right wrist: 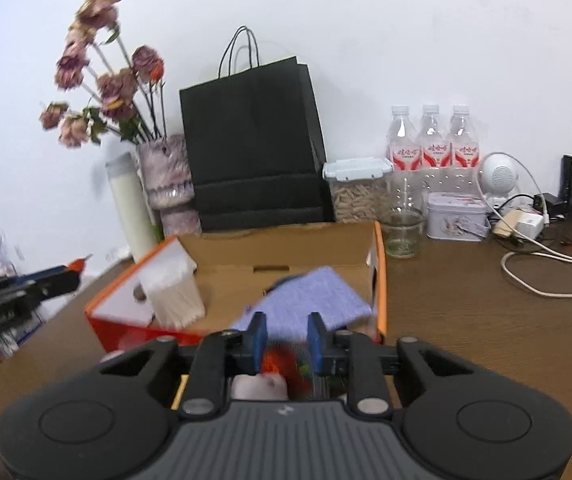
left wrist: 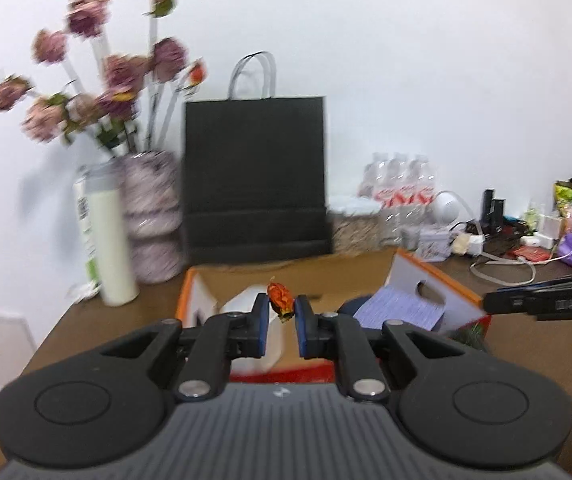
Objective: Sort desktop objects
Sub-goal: 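Carry the cable and candy into the cardboard box and open both tools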
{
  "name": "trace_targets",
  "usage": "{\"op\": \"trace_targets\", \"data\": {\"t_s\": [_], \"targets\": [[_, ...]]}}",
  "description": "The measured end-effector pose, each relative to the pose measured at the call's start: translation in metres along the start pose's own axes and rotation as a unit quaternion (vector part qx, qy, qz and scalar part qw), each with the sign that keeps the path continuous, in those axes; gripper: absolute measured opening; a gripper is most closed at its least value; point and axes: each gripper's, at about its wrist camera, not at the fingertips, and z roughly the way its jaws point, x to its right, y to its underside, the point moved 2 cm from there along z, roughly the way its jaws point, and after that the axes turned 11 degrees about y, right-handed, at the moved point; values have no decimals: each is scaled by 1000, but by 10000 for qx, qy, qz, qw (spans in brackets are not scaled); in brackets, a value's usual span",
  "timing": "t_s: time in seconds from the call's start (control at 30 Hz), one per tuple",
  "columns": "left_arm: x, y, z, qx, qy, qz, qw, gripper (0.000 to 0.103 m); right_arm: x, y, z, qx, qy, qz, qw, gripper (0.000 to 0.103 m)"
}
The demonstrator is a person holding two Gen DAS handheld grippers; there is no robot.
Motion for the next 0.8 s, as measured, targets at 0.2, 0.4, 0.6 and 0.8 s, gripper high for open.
{"op": "trace_targets", "data": {"t_s": [0.2,0.4,0.6,0.8], "targets": [[14,-5,34,-139,276,-14,9995,14,-8,-8,24,-199,-78,-106,9997,11],[12,16,27,-359,335,-12,9988,14,-18,22,12,-493,-43,-600,9970,94],[5,30,4,-420,227,-170,9987,14,-32,66,21,-1135,-22,-1121,9872,95],[4,38,-7,-462,207,-286,9983,14,-46,80,34,-1266,165,-1407,9818,88]]}}
